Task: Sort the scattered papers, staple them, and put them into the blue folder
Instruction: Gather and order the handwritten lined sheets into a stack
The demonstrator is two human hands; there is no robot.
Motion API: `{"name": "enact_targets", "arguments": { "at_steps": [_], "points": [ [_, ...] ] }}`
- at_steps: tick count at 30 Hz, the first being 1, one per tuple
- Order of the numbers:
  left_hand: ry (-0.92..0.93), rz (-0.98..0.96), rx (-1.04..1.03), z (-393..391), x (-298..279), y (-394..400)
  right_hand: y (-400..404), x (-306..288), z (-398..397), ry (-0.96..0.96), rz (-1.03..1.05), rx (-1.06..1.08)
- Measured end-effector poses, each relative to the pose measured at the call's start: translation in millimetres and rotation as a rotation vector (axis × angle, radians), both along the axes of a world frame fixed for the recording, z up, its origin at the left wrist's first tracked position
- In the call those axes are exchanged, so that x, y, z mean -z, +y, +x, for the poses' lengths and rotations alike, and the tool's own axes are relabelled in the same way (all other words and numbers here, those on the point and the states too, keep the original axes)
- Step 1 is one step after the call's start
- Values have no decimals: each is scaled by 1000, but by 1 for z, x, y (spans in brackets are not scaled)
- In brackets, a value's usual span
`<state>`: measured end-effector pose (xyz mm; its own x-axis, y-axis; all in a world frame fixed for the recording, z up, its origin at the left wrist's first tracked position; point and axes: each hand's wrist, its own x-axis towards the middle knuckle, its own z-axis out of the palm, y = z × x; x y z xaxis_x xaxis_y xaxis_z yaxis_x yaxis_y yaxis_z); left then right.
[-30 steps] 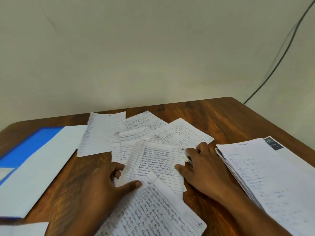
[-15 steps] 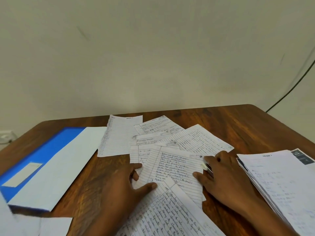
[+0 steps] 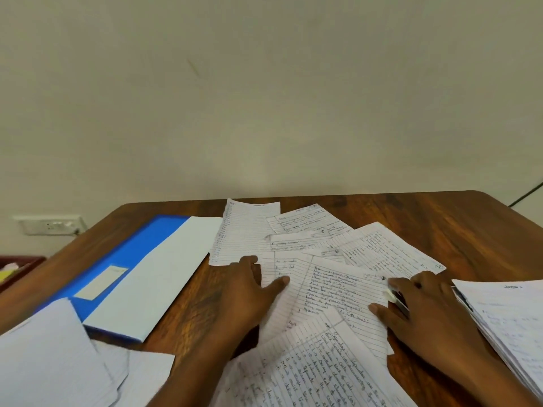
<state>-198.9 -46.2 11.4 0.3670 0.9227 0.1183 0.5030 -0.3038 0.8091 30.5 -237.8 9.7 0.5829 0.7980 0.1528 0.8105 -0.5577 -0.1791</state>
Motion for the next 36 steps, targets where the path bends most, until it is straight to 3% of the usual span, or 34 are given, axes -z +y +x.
{"name": "enact_targets", "arguments": {
  "at_steps": [5, 7, 13, 20, 29, 36],
  "points": [
    [-144, -311, -147, 22, -19, 39, -1, 3, 2, 32, 24, 4],
    [-190, -352, -186, 28, -20, 48, 0, 6, 4, 32, 33, 4],
    [-323, -238, -293, 32, 3, 58, 3, 11, 8, 33, 56, -10],
    [-403, -156, -247, 29, 8, 52, 3, 10, 8, 56, 66, 0],
    [-415, -144, -209, 28, 4, 46, 3, 16, 12, 49, 92, -21],
    [-545, -218, -117, 23, -1, 39, 2, 11, 9, 65, 87, -12]
  ]
}}
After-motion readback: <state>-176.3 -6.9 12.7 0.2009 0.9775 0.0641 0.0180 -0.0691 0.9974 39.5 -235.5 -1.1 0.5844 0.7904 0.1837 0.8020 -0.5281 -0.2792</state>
